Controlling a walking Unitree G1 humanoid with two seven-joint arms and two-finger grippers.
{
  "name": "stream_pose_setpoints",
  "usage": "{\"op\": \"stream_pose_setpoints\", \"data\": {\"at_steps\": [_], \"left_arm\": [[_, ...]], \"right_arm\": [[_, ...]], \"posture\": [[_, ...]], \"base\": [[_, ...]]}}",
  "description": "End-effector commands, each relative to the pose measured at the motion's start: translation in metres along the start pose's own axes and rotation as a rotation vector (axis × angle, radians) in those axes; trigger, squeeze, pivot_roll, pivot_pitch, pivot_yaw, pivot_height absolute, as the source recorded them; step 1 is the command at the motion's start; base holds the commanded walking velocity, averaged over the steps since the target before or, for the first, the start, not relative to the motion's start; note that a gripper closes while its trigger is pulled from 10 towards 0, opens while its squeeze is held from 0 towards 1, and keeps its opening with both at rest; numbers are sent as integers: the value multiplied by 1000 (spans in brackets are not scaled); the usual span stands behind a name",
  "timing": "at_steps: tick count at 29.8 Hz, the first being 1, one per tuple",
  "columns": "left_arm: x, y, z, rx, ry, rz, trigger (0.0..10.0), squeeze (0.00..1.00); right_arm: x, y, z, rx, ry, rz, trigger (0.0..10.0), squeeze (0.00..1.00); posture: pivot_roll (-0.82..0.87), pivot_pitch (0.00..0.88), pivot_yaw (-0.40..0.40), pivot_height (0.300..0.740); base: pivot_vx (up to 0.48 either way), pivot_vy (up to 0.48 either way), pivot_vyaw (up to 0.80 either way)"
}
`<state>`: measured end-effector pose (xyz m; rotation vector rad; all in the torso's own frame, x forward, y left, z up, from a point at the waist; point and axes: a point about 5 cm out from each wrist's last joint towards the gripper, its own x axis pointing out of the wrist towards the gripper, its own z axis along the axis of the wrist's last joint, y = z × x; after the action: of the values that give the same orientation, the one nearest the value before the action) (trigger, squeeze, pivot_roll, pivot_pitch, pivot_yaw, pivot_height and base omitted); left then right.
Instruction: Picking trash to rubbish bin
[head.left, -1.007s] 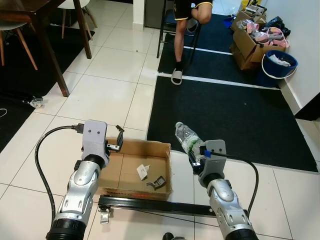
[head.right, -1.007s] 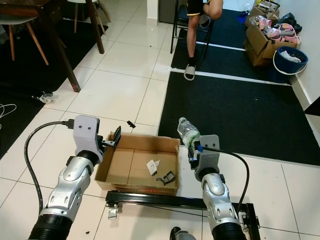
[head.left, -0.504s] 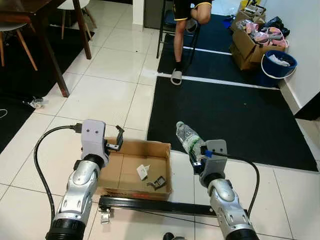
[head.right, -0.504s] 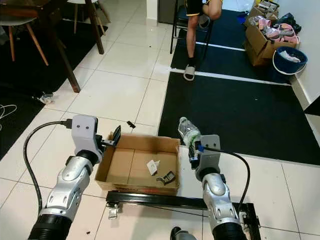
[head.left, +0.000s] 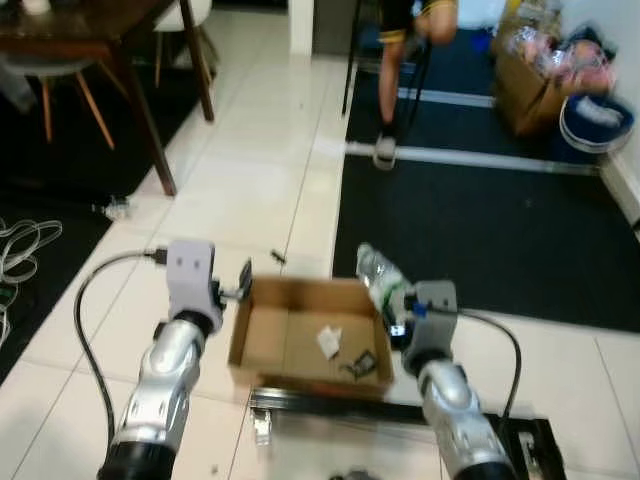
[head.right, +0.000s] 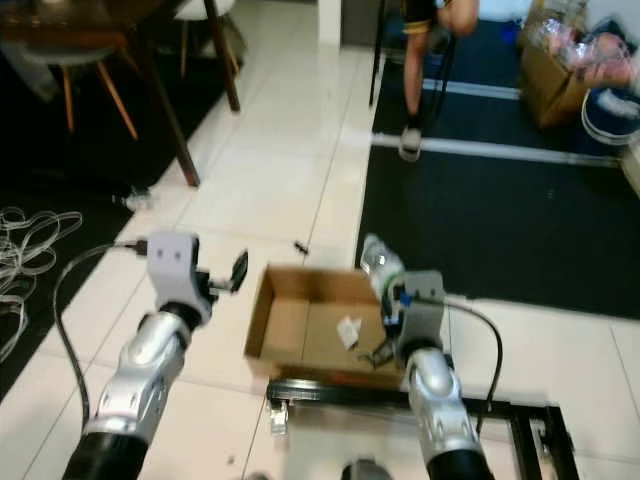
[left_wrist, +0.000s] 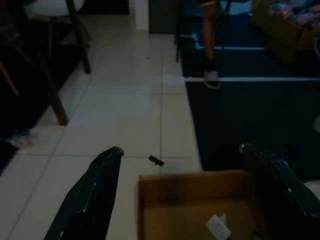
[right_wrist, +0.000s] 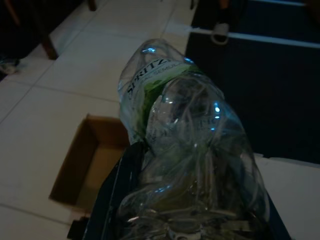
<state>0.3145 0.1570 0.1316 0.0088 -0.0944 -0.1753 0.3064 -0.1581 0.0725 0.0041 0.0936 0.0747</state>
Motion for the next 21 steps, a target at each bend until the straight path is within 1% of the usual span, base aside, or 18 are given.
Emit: {"op": "stream_pose_setpoints", "data": {"at_steps": [1,3,7,14,16,19,20,21], "left_arm": [[-6,1,-8,5,26,0,10000,0],[-6,1,-7,4,20,-3,10000,0],[-6,-1,-6,43,15,-24,10000,0],[-6,-2,-6,49,13,-25,10000,0],[-6,-2,-5,65,13,-35,10000,0],[-6,-3,-6,58,16,-34,10000,0],[-7,-3,-7,29,20,-30,10000,0],[-7,-3,-7,29,20,-30,10000,0]], "right_arm": [[-4,2,-8,11,24,4,10000,0],[-4,2,-8,11,24,5,10000,0],[-4,2,-8,11,24,6,10000,0],[-4,2,-8,13,22,5,10000,0],[-4,2,-8,13,23,5,10000,0],[-4,2,-8,13,24,5,10000,0],[-4,2,-8,13,24,5,10000,0],[-4,2,-8,13,24,5,10000,0]], "posture": [[12,180,-21,740],[12,180,-21,740],[12,180,-21,740],[12,180,-21,740],[12,180,-21,740],[12,180,-21,740],[12,180,-21,740],[12,180,-21,740]], "base": [[0,0,0],[0,0,0],[0,0,0],[0,0,0],[0,-480,0],[0,-480,0],[0,0,0],[0,0,0]]}}
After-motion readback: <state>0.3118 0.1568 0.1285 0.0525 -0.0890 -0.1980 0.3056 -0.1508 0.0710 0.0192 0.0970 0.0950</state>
